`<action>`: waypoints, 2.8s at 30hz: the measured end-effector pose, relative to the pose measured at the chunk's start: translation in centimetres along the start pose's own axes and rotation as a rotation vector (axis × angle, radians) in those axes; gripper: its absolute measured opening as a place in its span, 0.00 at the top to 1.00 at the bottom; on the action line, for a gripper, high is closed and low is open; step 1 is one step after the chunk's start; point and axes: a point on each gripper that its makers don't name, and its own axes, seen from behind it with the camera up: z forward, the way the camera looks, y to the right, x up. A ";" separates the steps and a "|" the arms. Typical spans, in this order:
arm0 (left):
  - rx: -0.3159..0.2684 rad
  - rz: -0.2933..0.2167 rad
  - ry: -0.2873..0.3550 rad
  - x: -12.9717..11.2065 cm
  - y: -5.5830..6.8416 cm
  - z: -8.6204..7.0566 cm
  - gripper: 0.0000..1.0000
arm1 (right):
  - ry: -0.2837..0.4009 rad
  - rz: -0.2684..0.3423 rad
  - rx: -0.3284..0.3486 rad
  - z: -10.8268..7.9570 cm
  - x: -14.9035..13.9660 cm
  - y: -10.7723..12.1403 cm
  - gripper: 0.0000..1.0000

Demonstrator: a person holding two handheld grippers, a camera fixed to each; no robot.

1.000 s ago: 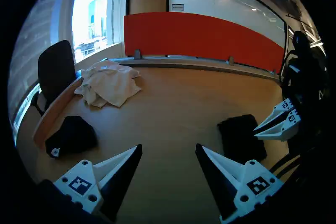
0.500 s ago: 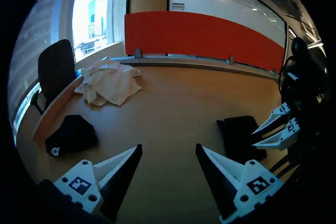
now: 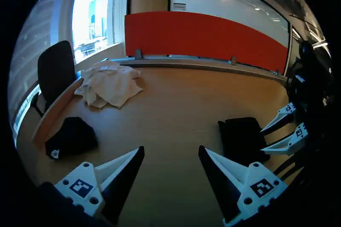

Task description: Fold towel

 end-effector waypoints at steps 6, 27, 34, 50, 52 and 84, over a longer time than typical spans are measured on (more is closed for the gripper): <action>0.003 0.002 0.002 0.2 -0.1 0.0 0.06 | -0.014 0.023 -0.024 -0.9 -1.8 0.6 0.33; 0.001 0.013 -0.001 0.2 0.3 0.0 0.06 | -0.072 0.092 -0.069 -2.5 -7.7 0.9 0.33; 0.002 0.011 -0.002 0.1 0.3 -0.1 0.06 | -0.089 0.099 -0.073 -2.0 -9.0 0.6 0.33; 0.002 0.009 -0.002 -0.1 0.3 -0.2 0.06 | -0.075 0.138 -0.113 -1.4 -9.3 0.9 0.71; 0.002 0.010 -0.002 -0.1 0.3 -0.2 0.06 | -0.075 0.141 -0.110 -1.5 -9.4 0.8 0.76; -0.003 0.014 0.012 0.5 0.0 -0.6 0.06 | 0.037 0.100 -0.156 -4.8 -3.6 2.3 0.94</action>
